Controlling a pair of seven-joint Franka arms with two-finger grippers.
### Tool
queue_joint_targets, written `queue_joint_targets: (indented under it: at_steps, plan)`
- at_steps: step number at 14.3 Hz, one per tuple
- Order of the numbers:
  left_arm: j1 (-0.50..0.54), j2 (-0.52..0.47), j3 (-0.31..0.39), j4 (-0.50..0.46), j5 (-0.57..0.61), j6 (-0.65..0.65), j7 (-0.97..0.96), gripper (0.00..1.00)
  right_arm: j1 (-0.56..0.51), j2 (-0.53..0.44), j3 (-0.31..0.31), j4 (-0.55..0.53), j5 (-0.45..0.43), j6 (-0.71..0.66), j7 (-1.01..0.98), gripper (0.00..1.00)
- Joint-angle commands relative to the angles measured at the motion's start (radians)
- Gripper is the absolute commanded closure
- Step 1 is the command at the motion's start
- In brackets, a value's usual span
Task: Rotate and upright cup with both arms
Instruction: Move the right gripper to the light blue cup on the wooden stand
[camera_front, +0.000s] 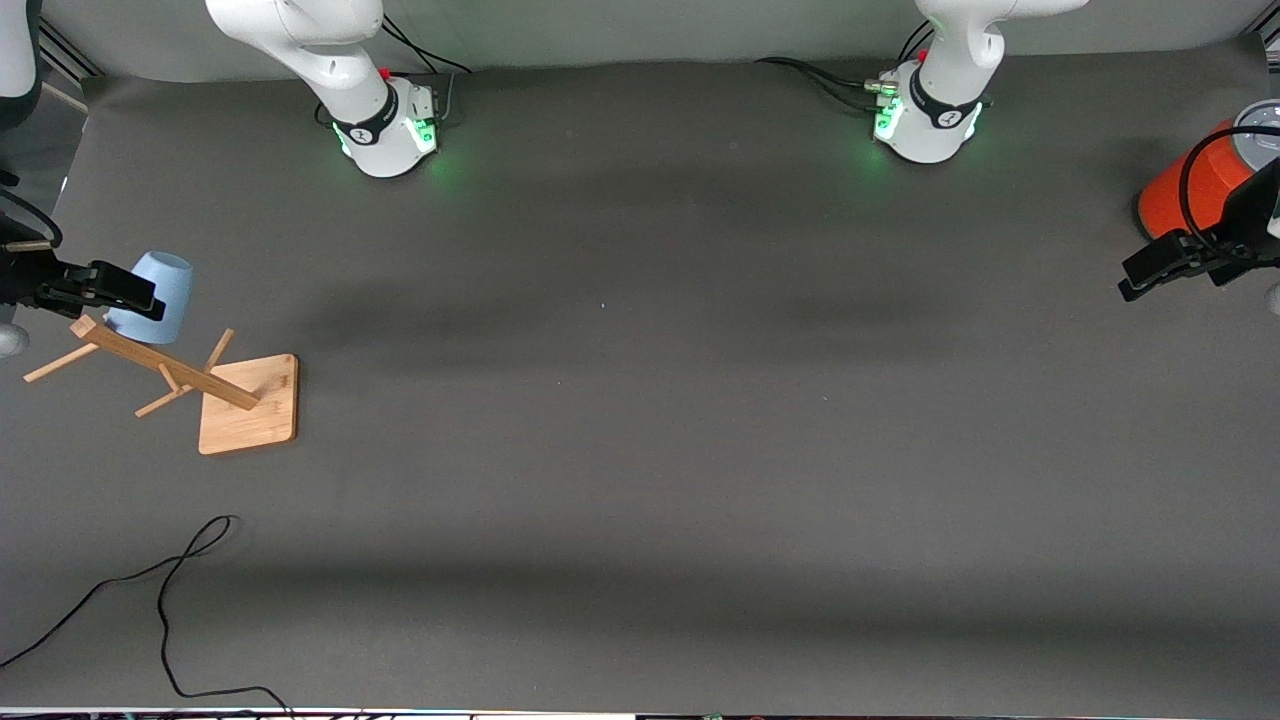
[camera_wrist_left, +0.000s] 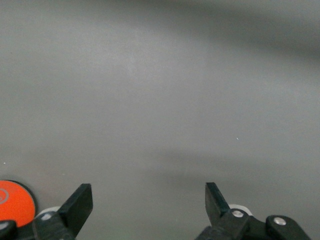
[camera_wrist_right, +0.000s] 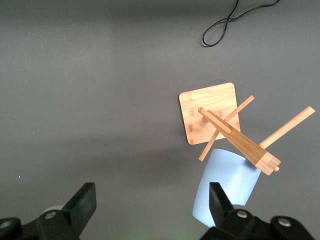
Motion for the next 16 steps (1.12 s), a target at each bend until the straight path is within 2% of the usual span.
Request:
queue_joint_targets:
  at_steps: [1, 11, 14, 16]
  plan:
    - [-0.009, -0.001, 0.004, 0.016, 0.006, -0.019, 0.013, 0.00, -0.004, -0.005, 0.000, 0.005, 0.027, -0.002, -0.023, 0.00]
    - [-0.009, -0.001, 0.004, 0.016, 0.006, -0.018, 0.012, 0.00, -0.009, -0.022, -0.011, 0.001, 0.026, 0.000, -0.028, 0.00]
    - [-0.009, -0.001, 0.004, 0.016, 0.007, -0.018, 0.013, 0.00, -0.007, -0.132, -0.080, -0.129, 0.015, 0.035, -0.030, 0.00]
    - [-0.009, 0.000, 0.004, 0.016, 0.007, -0.016, 0.012, 0.00, -0.004, -0.198, -0.150, -0.206, 0.014, 0.069, -0.030, 0.00]
